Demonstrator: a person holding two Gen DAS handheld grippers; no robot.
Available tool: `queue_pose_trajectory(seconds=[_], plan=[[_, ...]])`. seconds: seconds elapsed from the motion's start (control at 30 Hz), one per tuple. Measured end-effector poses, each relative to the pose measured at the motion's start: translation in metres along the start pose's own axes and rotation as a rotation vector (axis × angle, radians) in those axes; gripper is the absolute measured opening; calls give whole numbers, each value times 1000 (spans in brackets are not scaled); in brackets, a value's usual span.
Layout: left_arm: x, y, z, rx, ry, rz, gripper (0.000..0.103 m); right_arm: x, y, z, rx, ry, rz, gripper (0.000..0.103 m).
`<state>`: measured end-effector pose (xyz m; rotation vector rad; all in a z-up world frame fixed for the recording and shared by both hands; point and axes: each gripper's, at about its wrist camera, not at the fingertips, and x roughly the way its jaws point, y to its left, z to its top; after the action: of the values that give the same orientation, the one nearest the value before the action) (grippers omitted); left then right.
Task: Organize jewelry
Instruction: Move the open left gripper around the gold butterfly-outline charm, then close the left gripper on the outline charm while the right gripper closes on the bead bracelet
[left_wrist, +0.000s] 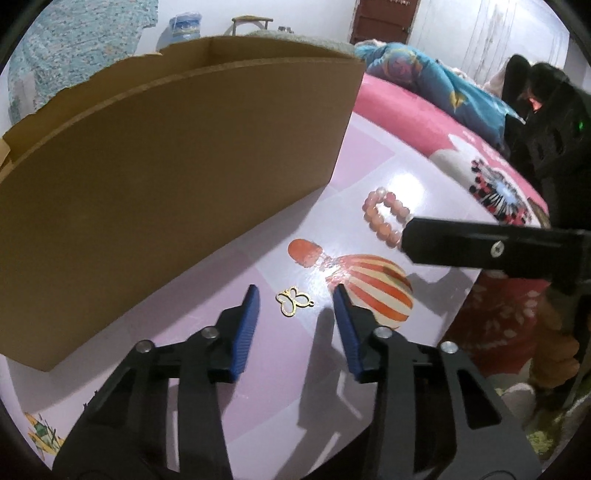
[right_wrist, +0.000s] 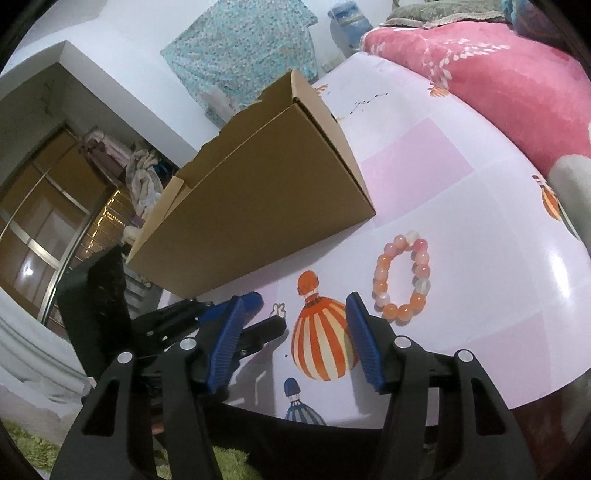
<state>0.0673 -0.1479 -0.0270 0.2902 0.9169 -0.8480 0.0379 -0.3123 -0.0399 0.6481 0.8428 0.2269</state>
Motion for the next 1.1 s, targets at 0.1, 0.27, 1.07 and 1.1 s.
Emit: queue_pose_trajectory(seconds=[0.1, 0.27, 1.07, 1.1], plan=[[3, -4, 1, 32, -3, 33, 32, -2, -2, 1, 4, -5, -4, 55], [4, -10, 0, 93, -6, 85, 24, 0, 5, 2, 16, -15, -13, 54], [-11, -9, -3, 85, -35, 63, 19, -23, 10, 9, -105, -71, -286, 53], [-13, -9, -3, 84, -38, 64, 19, -22, 10, 10, -112, -68, -303, 51]])
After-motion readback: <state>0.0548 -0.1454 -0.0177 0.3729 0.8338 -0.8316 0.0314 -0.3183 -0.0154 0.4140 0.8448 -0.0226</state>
